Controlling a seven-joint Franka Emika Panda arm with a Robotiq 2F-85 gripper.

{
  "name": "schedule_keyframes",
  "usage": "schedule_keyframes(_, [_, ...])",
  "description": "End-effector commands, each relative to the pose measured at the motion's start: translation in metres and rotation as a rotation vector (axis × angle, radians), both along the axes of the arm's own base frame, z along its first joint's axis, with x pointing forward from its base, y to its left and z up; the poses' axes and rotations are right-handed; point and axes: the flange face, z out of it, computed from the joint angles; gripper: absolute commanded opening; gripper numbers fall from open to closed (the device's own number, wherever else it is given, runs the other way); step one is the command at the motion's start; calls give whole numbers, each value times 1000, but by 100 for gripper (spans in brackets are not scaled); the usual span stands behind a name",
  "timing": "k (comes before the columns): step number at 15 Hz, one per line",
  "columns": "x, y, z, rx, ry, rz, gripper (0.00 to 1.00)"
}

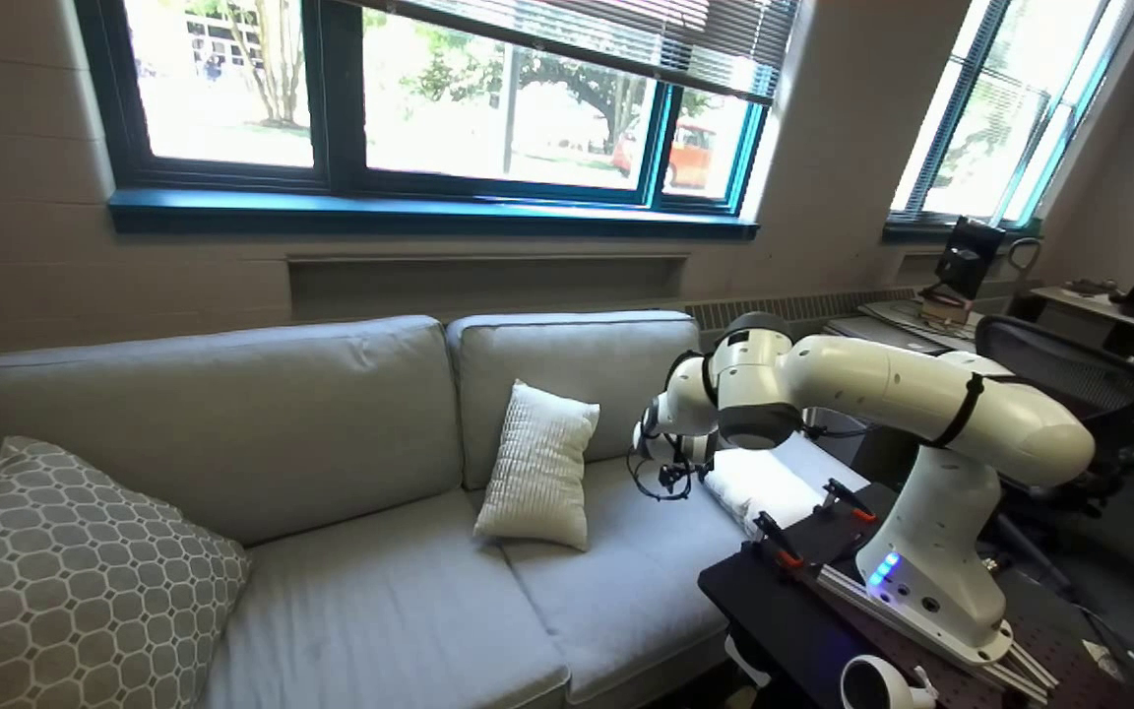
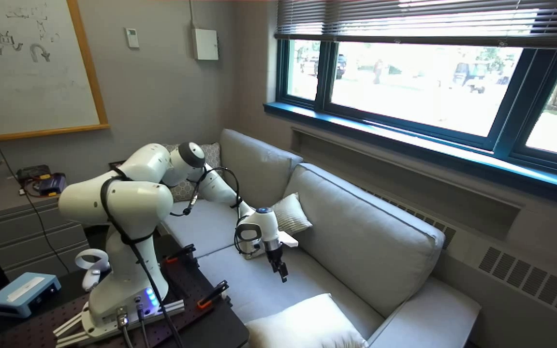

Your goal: Move the cushions to the right shoulder of the couch

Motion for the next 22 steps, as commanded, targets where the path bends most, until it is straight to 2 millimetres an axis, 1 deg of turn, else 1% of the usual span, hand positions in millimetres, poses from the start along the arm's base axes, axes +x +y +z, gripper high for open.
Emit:
schedule_keyframes(1, [-19, -54, 12, -139, -86, -85, 100])
schedule_keyframes(2, [-25, -68, 14, -184, -107, -96, 100])
schedule_keyframes(4, [-44, -94, 14, -298, -150, -119, 100])
schedule_keyframes(6, [-63, -115, 10, -398, -189, -149, 100])
schedule_keyframes(7, [-76, -125, 9, -442, -192, -162, 100])
schedule_keyframes(8, [-84, -131, 7, -465, -193, -171, 100])
schedule_keyframes(10, [-96, -138, -2, -455, -165, -193, 100])
schedule_keyframes(12, [-95, -135, -16, -379, -128, -213, 100])
schedule_keyframes(13, [-92, -130, -23, -333, -107, -216, 100])
schedule_keyframes(14, [-87, -123, -29, -291, -89, -219, 100])
schedule_keyframes(16, [-72, -107, -39, -197, -64, -202, 100])
schedule_keyframes(18, [-58, -93, -42, -142, -61, -189, 100])
schedule_keyframes(19, [-56, -90, -41, -142, -67, -183, 100])
schedule_keyframes(20, [-57, -90, -39, -160, -75, -176, 100])
schedule_keyframes(22, [-66, -100, -34, -228, -90, -166, 100])
